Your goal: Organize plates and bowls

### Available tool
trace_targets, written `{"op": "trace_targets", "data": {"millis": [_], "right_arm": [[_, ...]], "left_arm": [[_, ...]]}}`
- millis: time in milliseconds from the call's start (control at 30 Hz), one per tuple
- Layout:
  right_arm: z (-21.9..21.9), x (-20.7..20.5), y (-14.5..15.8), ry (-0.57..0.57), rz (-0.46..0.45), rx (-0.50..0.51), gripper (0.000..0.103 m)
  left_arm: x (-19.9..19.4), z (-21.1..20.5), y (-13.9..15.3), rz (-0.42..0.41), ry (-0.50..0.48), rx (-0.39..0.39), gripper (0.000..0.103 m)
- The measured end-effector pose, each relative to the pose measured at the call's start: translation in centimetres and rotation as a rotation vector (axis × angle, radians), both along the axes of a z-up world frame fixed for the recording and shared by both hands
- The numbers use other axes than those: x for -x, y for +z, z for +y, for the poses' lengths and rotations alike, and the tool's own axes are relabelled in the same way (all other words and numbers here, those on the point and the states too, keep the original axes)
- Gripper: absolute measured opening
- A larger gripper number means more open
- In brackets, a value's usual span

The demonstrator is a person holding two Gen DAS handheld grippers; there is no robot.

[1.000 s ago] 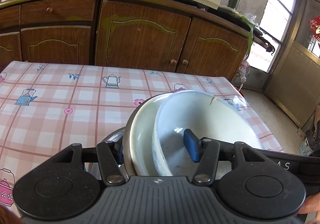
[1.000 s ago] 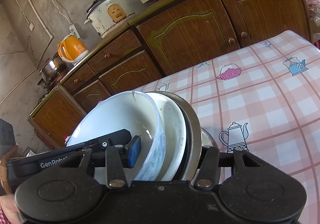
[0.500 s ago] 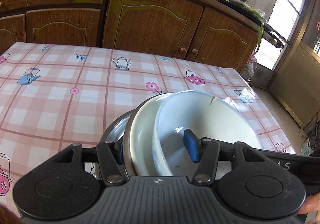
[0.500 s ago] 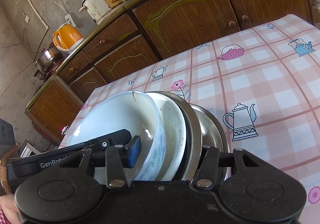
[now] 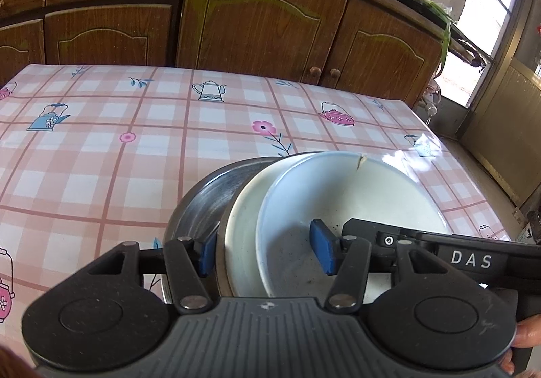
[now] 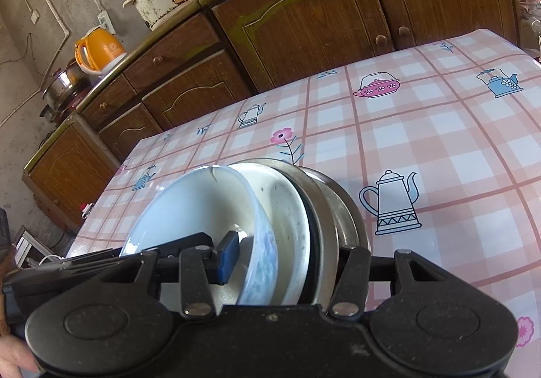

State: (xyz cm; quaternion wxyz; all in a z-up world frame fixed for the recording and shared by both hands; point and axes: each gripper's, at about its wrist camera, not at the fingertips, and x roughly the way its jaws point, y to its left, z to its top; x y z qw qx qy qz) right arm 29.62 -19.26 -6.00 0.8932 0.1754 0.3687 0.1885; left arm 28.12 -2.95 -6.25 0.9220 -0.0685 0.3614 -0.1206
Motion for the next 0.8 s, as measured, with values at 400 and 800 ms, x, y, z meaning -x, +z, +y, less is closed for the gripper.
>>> {"op": "trace_targets", "data": {"millis": [400, 800], "right_arm": [[1.2, -0.4, -0.4, 0.009, -0.001, 0.019, 0.06], [1.4, -0.7, 0.0, 0.016, 0.064, 0.044, 0.061]], "left_arm": [[0.0, 0.4, -0.1, -0.003, 0.031, -0.035, 0.052], [0.2, 0.3, 0.1, -0.014, 0.042, -0.046, 0.054]]}}
